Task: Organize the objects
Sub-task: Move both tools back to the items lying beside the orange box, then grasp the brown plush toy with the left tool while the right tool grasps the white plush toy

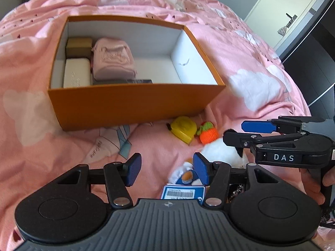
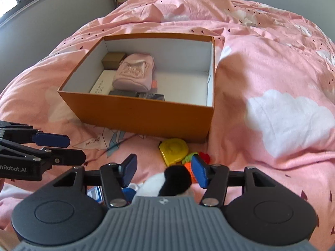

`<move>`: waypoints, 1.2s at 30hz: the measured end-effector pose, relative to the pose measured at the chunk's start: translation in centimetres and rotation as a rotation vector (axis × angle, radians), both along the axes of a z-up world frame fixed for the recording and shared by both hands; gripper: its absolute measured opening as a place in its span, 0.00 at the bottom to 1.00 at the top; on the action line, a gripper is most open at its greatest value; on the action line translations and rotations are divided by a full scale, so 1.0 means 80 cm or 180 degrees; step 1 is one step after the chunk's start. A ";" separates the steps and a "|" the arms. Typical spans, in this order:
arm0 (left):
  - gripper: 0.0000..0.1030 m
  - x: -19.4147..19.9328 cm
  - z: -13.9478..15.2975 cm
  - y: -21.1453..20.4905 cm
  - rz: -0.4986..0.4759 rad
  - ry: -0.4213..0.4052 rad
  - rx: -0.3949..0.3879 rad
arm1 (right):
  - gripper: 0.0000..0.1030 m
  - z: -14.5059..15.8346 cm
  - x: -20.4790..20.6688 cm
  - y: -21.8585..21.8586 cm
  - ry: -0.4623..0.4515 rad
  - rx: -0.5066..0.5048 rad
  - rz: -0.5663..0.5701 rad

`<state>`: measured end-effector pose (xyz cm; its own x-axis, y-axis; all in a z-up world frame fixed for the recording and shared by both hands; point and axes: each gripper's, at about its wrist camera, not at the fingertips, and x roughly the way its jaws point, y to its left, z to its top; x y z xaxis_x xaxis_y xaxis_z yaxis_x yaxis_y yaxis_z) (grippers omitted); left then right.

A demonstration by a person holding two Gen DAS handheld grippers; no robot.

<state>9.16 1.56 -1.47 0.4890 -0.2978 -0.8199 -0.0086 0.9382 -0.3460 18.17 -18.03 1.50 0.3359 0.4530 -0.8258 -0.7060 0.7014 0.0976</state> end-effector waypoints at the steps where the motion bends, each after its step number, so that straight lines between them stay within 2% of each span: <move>1: 0.63 0.001 -0.004 -0.001 0.0003 0.0074 -0.0081 | 0.53 -0.004 -0.001 -0.003 0.0041 -0.0037 -0.0019; 5: 0.63 0.004 -0.012 -0.016 -0.0073 0.0191 -0.0233 | 0.53 -0.016 0.002 -0.019 0.0300 -0.0024 -0.0142; 11: 0.65 0.006 -0.014 -0.052 -0.0531 0.0258 -0.0195 | 0.53 -0.033 0.021 -0.041 0.0795 0.0178 -0.0407; 14: 0.68 0.007 -0.021 -0.068 -0.0730 0.0359 -0.0151 | 0.53 -0.035 0.027 -0.046 0.0926 0.0242 -0.0446; 19: 0.73 0.006 -0.036 -0.078 -0.0823 0.0551 -0.0079 | 0.62 -0.037 0.014 -0.041 0.0895 0.0081 -0.0207; 23: 0.75 0.006 -0.049 -0.079 -0.0846 0.0673 -0.0105 | 0.67 -0.045 -0.005 -0.035 0.0732 -0.0145 0.0042; 26: 0.75 0.006 -0.057 -0.082 -0.0841 0.0702 -0.0086 | 0.65 -0.052 -0.006 -0.035 0.0751 -0.0153 0.0051; 28: 0.68 0.006 -0.058 -0.081 -0.0768 0.0679 -0.0061 | 0.61 -0.055 -0.005 -0.035 0.0773 -0.0120 0.0060; 31: 0.61 0.000 -0.051 -0.076 -0.0721 0.0592 -0.0088 | 0.57 -0.051 -0.005 -0.033 0.0723 -0.0112 0.0090; 36: 0.58 -0.012 -0.033 -0.057 -0.0584 0.0505 -0.0103 | 0.54 -0.034 -0.010 -0.025 0.0632 -0.0042 0.0228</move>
<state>8.18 -2.98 -4.10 0.2903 -0.3972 -0.8706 0.1042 0.9175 -0.3839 17.37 -20.02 -1.19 0.1332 0.4584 -0.8787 -0.7218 0.6524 0.2310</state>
